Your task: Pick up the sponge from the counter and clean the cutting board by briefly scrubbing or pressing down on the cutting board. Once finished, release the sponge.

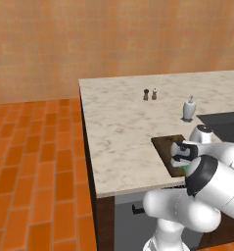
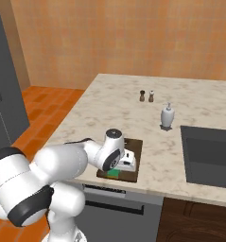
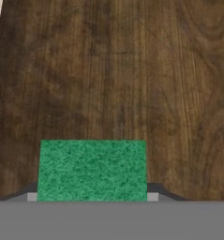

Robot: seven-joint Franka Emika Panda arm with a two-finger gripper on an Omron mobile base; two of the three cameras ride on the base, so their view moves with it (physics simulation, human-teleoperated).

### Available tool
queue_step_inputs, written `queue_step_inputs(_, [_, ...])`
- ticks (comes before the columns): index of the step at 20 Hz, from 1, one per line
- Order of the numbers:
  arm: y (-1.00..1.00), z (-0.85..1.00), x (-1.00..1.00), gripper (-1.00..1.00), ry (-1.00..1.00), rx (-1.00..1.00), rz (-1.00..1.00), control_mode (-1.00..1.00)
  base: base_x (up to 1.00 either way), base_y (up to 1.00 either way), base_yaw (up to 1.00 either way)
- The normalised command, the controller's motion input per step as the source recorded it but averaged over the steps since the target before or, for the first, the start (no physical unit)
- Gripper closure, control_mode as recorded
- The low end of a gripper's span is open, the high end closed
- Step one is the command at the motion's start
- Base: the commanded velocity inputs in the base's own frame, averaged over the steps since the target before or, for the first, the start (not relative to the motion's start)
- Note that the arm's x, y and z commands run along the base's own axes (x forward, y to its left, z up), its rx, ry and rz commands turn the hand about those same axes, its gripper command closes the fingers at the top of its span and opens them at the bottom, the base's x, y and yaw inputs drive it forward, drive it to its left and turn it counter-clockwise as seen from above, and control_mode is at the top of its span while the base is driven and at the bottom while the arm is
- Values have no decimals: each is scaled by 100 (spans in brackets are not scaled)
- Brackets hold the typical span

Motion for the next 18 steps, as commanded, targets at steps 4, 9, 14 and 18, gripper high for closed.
queue_step_inputs(4, [0,0,30,100,0,0,0,-100,0,0,0])
queue_step_inputs(9, [0,0,40,100,0,0,0,-100,0,0,0])
queue_step_inputs(14, [0,0,42,100,0,0,0,-100,0,0,0])
queue_step_inputs(18, [0,0,44,100,0,0,0,-100,0,0,0])
